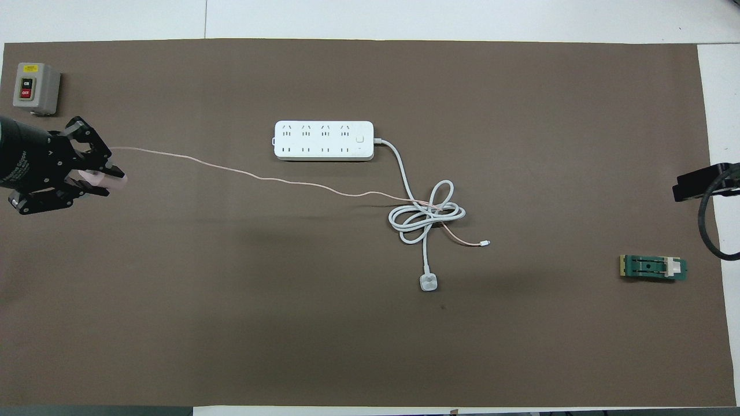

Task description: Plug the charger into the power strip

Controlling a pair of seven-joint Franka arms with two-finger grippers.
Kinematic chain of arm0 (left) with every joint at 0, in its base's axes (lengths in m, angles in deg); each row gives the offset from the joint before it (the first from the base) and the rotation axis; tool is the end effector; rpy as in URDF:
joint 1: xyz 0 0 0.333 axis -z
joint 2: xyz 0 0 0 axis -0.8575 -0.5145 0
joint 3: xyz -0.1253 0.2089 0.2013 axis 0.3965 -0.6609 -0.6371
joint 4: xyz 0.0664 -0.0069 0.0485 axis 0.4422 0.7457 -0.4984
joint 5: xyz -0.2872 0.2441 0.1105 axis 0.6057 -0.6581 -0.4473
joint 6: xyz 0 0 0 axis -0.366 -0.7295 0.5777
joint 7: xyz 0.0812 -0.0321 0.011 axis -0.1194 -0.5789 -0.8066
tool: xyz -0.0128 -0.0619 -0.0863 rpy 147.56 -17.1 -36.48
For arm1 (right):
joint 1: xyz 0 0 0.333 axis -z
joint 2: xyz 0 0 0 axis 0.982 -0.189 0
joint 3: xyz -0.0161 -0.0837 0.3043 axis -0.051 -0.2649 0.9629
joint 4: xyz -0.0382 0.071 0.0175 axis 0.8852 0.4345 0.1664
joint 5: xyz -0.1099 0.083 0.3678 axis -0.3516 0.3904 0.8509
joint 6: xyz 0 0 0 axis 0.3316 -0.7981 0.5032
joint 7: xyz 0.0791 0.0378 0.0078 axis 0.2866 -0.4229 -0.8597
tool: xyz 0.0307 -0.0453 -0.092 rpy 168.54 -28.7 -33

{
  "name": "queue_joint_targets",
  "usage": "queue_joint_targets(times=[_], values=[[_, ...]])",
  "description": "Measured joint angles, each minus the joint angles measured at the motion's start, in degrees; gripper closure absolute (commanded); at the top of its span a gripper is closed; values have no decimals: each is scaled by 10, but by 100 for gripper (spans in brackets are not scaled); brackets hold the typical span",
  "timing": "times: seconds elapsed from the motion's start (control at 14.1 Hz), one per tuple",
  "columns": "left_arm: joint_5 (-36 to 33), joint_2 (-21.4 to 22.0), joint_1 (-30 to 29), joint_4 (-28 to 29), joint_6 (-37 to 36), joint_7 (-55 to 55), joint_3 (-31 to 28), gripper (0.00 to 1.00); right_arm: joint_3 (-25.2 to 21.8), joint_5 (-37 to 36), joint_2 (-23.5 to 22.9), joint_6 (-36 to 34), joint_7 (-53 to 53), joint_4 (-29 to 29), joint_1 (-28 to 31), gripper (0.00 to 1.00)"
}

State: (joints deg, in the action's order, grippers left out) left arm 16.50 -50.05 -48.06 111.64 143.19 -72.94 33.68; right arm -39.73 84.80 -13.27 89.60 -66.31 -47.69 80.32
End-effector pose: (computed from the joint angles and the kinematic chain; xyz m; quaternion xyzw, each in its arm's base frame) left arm 0.5557 -0.0597 0.5929 0.8959 0.4353 -0.0426 0.0774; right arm 0.5323 -0.0337 0.6364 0.9989 0.0276 -0.0258 0.0276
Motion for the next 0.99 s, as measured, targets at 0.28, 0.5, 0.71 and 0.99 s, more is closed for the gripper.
queue_joint_targets(times=[0.28, 0.5, 0.71, 0.99], values=[[-60, -11, 41, 41, 84, -207, 4, 100, 0, 0, 0, 1, 0, 0, 0, 0], [-100, -77, 101, 26, 131, -374, 8, 100, 0, 0, 0, 1, 0, 0, 0, 0], [-103, -137, 124, -8, 145, -466, 8, 100, 0, 0, 0, 1, 0, 0, 0, 0], [-102, -208, 141, -77, 147, -532, 8, 100, -1, 0, 0, 1, 0, 0, 0, 0]])
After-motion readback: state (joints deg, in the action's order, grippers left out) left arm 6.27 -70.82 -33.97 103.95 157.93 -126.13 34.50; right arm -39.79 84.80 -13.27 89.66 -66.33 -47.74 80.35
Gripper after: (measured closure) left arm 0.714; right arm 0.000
